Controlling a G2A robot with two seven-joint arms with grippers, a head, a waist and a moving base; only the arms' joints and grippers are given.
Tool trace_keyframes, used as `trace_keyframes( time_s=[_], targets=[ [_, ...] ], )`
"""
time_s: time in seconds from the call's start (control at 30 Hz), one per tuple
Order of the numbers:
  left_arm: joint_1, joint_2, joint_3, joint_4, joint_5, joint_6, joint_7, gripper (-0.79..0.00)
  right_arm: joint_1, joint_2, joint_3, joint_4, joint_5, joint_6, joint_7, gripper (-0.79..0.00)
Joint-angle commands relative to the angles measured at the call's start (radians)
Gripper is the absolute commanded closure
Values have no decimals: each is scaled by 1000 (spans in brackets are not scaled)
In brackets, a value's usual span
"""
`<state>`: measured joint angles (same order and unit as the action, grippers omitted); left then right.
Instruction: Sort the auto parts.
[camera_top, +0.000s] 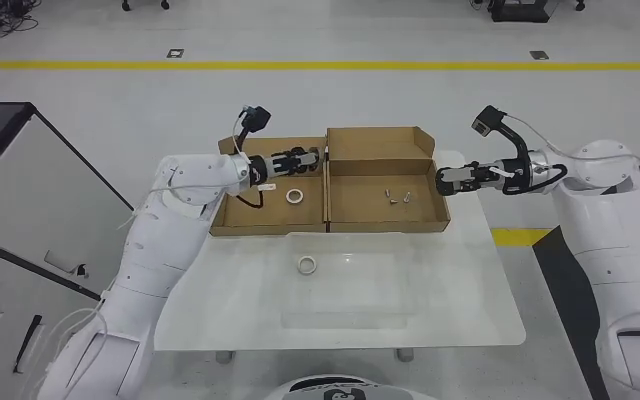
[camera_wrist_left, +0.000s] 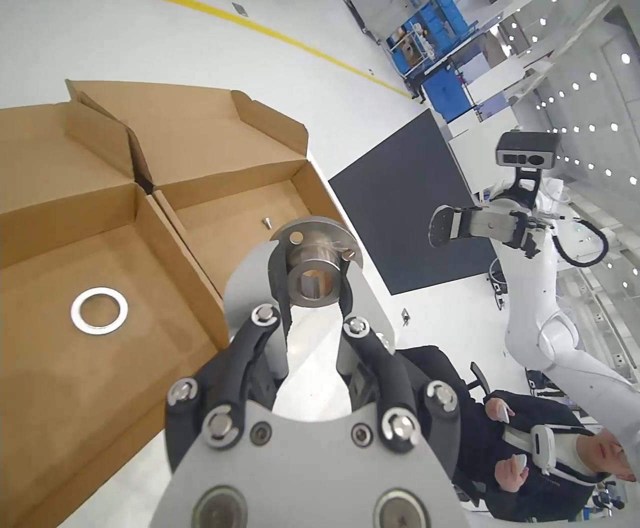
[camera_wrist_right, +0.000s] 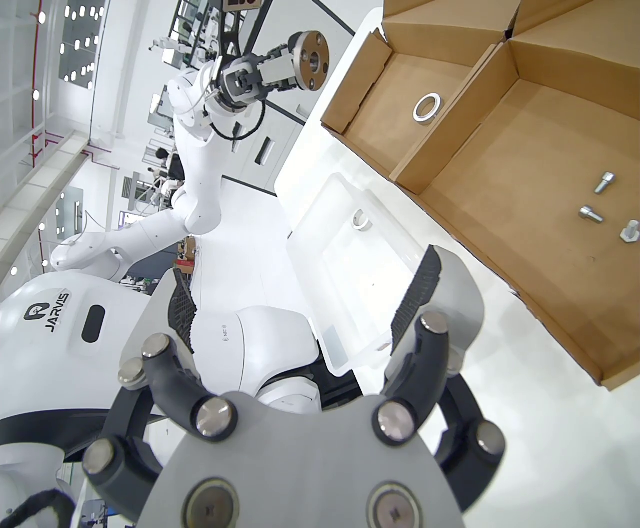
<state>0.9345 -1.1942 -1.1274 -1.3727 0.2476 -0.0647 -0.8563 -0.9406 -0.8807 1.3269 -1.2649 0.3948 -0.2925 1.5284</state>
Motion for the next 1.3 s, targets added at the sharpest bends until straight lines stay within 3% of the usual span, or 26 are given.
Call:
trace_keyframes(
  time_s=[0.0,0.17,0.27,0.57,1.27],
  targets=[
    [-25,-5,33,42,112,115,51,0,0,0,0,0,0,0,0,-785],
    [-120,-30,133,194,260,344,57,0,0,0,0,0,0,0,0,-785],
    [-175,-50,185,292,288,392,51,0,0,0,0,0,0,0,0,-785],
    [-266,-106,304,499,316,434,-9,0,0,0,0,0,0,0,0,-785],
    [-309,-173,391,671,354,413,-33,0,0,0,0,0,0,0,0,-785]
  ],
)
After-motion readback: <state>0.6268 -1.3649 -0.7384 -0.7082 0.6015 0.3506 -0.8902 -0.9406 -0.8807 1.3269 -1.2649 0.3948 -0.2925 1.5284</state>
